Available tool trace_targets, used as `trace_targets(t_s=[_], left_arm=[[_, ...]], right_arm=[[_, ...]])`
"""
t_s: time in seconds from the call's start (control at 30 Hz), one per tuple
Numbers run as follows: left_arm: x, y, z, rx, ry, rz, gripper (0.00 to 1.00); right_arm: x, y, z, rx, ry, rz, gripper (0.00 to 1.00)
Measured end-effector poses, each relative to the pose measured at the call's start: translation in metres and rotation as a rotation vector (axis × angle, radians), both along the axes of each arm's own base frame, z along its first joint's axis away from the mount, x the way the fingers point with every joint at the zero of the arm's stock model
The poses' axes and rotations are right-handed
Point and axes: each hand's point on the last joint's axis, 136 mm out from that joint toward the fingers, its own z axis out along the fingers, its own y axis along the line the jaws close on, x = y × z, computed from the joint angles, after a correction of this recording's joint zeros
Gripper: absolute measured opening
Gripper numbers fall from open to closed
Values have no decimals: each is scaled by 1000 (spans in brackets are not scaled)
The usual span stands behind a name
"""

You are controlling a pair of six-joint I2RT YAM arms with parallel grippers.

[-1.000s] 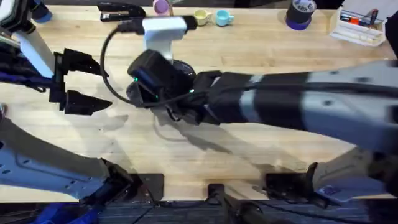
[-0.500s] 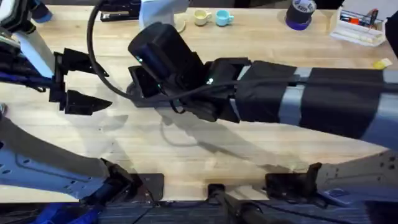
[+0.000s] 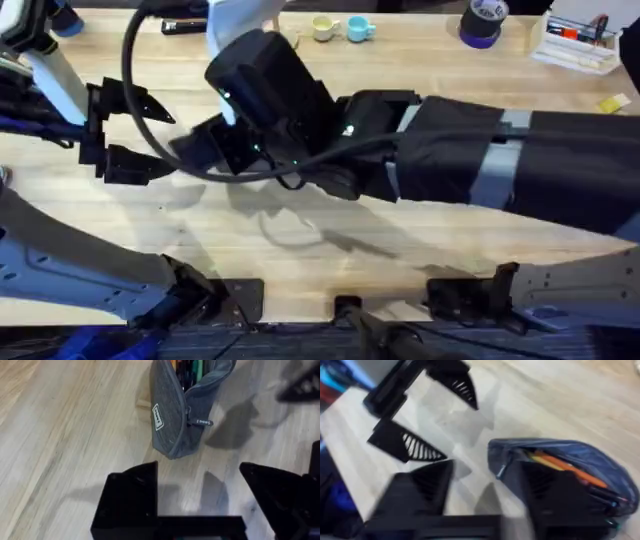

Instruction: Unzip the bag, pick up the pens from the table one at a time and place them inside, then zip the bag closed.

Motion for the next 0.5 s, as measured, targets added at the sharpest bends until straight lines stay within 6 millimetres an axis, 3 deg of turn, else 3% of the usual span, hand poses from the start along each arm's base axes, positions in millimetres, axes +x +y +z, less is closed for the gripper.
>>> trace_targets(t_s=[0.03, 0.1, 0.5], left_arm=[[0, 0, 0, 0, 0, 0, 993], [0, 0, 0, 0, 0, 0, 992], [0, 0, 0, 0, 0, 0, 994]], right_arm=[[-3, 1, -2, -6, 6, 11, 910], [-8, 0, -7, -28, 21, 34, 991], [-15, -3, -16, -32, 94, 24, 996]])
